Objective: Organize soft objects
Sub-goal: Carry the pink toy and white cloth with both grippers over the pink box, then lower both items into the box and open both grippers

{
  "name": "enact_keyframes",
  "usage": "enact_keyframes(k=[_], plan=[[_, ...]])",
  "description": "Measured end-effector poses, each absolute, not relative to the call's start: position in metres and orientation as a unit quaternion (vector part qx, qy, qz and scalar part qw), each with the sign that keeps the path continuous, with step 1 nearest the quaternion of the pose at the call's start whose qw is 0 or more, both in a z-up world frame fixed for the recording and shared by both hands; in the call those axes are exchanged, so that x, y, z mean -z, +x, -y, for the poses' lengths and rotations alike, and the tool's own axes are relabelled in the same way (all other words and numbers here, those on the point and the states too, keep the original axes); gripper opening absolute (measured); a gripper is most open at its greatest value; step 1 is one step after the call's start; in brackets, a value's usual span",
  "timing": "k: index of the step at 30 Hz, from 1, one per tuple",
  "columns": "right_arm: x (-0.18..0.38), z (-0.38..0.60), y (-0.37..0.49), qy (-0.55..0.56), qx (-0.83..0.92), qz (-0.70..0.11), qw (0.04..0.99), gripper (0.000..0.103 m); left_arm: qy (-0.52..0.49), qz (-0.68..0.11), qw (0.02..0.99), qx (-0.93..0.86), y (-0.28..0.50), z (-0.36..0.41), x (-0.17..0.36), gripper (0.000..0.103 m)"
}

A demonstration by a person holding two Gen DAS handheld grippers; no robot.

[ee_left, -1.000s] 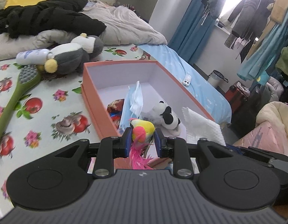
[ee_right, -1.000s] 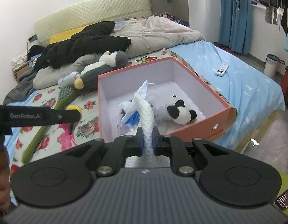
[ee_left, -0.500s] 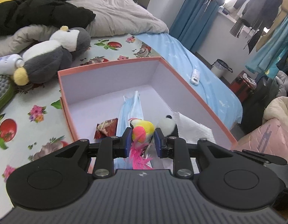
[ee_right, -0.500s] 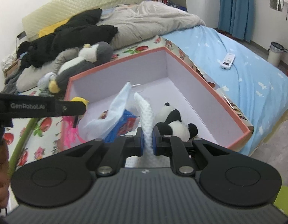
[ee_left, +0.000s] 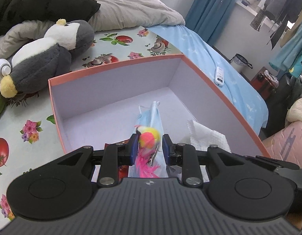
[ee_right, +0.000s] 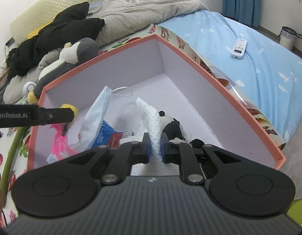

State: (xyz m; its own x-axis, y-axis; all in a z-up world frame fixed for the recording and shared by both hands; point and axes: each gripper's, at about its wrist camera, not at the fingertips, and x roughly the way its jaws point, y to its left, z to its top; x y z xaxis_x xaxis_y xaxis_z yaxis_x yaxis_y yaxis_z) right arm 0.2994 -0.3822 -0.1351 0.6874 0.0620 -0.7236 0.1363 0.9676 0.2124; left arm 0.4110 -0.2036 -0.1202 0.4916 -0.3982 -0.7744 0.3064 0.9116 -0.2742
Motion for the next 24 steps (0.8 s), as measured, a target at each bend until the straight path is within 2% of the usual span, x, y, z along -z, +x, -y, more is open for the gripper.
enact_keyframes(k=[1, 2, 3, 5, 13, 24], plan=[[0.136, 0.383, 0.300, 0.126, 0.021, -0.398, 0.908, 0.026, -0.050, -0.464, 0.861, 0.202, 0.412, 0.203, 0.121, 0.042], [0.136, 0.383, 0.301, 0.126, 0.021, -0.401, 0.907, 0.041, -0.051, -0.467, 0.860, 0.200, 0.411, 0.203, 0.120, 0.052], [0.135, 0.383, 0.301, 0.127, 0.021, -0.402, 0.907, 0.054, -0.052, -0.467, 0.860, 0.196, 0.410, 0.202, 0.119, 0.068], [0.131, 0.382, 0.298, 0.129, 0.020, -0.398, 0.908, 0.057, -0.053, -0.457, 0.866, 0.196, 0.404, 0.199, 0.113, 0.069], [0.096, 0.377, 0.267, 0.128, 0.022, -0.360, 0.924, 0.057, -0.052, -0.422, 0.882, 0.203, 0.369, 0.185, 0.068, 0.069], [0.042, 0.354, 0.189, 0.111, 0.016, -0.296, 0.949, 0.058, -0.050, -0.373, 0.898, 0.226, 0.274, 0.157, -0.003, 0.069]])
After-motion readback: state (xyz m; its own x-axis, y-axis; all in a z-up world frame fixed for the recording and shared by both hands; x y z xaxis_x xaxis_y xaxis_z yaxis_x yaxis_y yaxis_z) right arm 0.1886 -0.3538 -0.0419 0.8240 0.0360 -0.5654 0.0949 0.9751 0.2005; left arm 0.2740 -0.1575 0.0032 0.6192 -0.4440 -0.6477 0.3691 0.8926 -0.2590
